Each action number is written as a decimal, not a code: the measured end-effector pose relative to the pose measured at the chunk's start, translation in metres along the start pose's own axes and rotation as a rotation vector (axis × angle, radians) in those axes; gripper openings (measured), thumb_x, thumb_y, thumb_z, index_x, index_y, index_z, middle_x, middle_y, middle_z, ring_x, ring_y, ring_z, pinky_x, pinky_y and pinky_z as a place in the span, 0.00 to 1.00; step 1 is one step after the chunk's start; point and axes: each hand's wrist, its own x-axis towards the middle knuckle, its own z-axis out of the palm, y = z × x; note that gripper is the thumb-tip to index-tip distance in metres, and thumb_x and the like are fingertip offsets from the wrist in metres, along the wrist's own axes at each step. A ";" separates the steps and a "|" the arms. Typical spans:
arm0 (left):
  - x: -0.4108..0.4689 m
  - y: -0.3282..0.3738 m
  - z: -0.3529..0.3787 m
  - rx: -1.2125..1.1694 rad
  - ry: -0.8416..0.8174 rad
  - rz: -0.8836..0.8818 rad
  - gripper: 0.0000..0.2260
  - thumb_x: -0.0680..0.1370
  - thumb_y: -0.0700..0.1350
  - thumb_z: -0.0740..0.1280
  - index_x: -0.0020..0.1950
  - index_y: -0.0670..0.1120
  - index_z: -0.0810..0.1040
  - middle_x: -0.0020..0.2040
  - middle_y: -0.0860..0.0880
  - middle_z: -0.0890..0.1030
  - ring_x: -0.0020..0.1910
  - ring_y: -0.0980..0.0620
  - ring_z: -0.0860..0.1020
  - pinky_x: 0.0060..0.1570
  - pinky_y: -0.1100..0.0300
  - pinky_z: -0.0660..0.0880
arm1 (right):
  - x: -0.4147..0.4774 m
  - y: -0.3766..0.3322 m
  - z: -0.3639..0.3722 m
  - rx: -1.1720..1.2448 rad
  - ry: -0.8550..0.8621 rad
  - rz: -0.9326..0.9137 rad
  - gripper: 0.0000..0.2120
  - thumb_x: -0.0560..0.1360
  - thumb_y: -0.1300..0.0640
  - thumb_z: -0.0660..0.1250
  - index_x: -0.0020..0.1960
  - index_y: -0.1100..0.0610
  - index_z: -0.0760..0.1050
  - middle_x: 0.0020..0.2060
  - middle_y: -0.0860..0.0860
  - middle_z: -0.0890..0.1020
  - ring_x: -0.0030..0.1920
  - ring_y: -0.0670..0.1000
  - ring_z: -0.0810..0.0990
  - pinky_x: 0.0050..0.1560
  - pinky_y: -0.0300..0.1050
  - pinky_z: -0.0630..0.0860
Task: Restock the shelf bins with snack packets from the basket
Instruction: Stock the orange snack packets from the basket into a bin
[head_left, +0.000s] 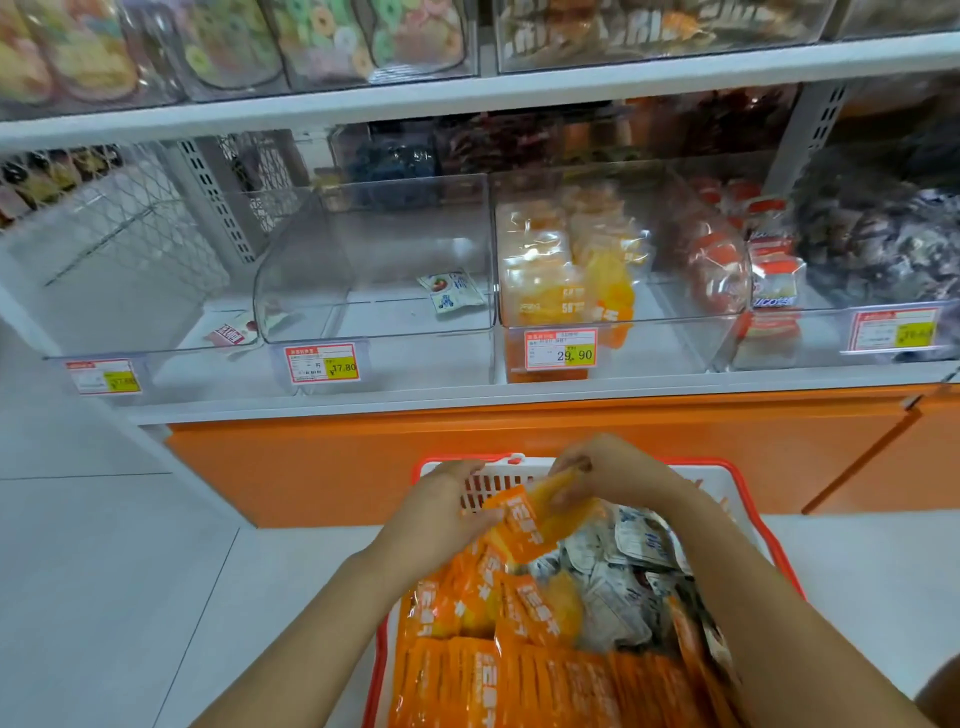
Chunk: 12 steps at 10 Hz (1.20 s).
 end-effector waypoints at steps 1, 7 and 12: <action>0.013 0.024 -0.011 -0.203 0.023 0.097 0.13 0.75 0.51 0.71 0.57 0.49 0.79 0.52 0.51 0.82 0.49 0.54 0.80 0.45 0.62 0.73 | -0.031 -0.030 -0.036 0.313 0.084 -0.097 0.08 0.66 0.56 0.77 0.43 0.53 0.82 0.40 0.50 0.85 0.43 0.54 0.84 0.45 0.47 0.81; 0.050 0.092 -0.063 -0.181 0.528 0.215 0.21 0.79 0.47 0.64 0.72 0.51 0.66 0.66 0.60 0.70 0.59 0.68 0.65 0.54 0.77 0.56 | -0.015 -0.065 -0.150 0.625 0.857 -0.087 0.04 0.72 0.68 0.69 0.42 0.64 0.75 0.36 0.57 0.77 0.34 0.52 0.77 0.34 0.41 0.76; 0.065 0.072 -0.055 0.029 0.393 0.144 0.30 0.80 0.50 0.61 0.78 0.49 0.52 0.77 0.53 0.60 0.74 0.54 0.61 0.69 0.62 0.60 | 0.098 -0.033 -0.159 0.301 0.420 0.454 0.08 0.72 0.66 0.71 0.44 0.61 0.72 0.45 0.59 0.78 0.47 0.56 0.77 0.59 0.55 0.77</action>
